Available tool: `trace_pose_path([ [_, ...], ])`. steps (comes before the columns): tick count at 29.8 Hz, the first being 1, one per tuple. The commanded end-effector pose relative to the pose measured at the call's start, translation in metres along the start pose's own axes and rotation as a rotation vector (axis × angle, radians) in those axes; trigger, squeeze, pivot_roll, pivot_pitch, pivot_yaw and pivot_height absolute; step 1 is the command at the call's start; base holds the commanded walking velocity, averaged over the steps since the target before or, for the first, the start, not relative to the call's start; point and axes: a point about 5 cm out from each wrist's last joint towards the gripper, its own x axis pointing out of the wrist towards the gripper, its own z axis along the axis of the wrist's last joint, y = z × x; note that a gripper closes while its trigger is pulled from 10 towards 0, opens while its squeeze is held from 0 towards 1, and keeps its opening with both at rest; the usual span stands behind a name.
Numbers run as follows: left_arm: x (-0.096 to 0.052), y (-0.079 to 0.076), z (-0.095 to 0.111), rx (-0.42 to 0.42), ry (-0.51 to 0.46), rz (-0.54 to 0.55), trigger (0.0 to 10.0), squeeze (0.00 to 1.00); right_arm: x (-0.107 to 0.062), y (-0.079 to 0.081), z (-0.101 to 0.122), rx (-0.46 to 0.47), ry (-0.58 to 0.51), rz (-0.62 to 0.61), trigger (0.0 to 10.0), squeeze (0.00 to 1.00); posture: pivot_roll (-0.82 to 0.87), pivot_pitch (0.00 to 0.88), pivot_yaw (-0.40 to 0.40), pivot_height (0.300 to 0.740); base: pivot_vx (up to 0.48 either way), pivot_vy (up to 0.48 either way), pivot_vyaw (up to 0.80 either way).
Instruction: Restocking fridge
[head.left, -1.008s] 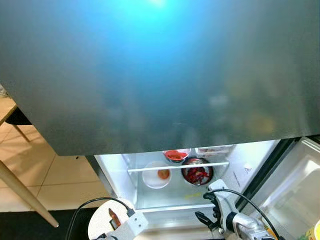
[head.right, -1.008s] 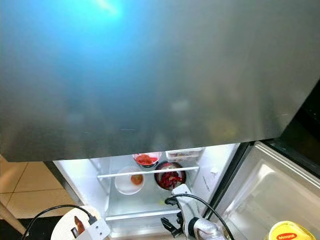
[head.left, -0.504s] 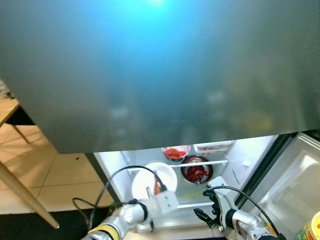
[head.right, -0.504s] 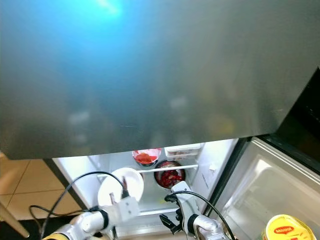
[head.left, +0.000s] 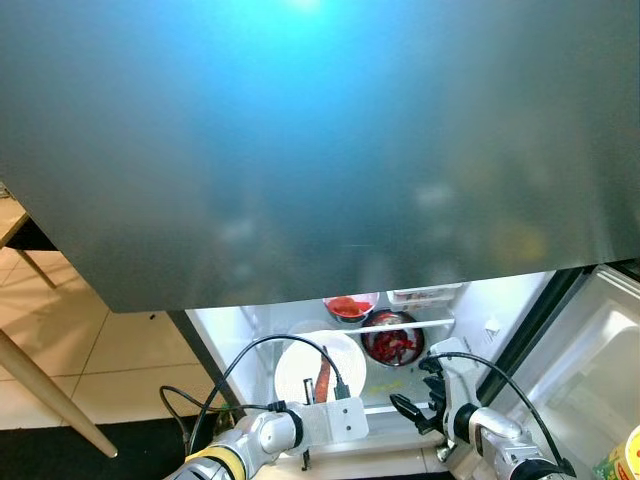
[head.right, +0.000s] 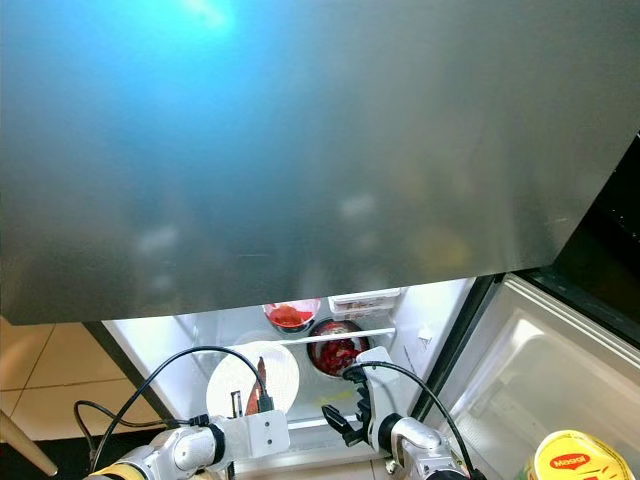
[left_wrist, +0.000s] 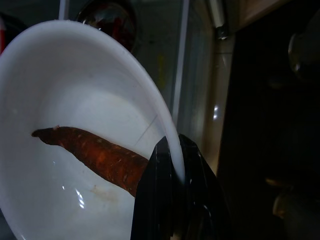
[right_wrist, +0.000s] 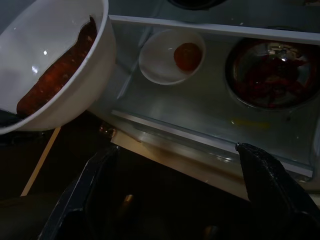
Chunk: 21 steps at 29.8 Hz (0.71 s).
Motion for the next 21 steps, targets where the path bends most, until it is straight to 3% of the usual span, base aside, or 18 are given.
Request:
trace_pose_path([
  [1,-0.005,0.014,-0.010,0.026,0.057,0.054,10.0,0.00,0.001,0.000,0.003,0.008,-0.014,0.003,10.0,0.00,-0.02,0.000,0.048,0.695,0.000,0.000,0.00],
  [10,-0.003,0.029,-0.005,0.051,0.075,0.116,10.0,0.00,0.000,0.000,0.006,0.025,-0.027,0.011,10.0,0.00,-0.01,0.000,0.048,0.665,0.000,0.000,0.00],
  [21,-0.001,0.028,-0.003,0.052,0.084,0.126,10.0,0.00,0.001,0.001,0.006,0.021,-0.025,0.023,10.0,0.00,-0.01,0.000,0.048,0.620,0.000,0.000,0.00],
])
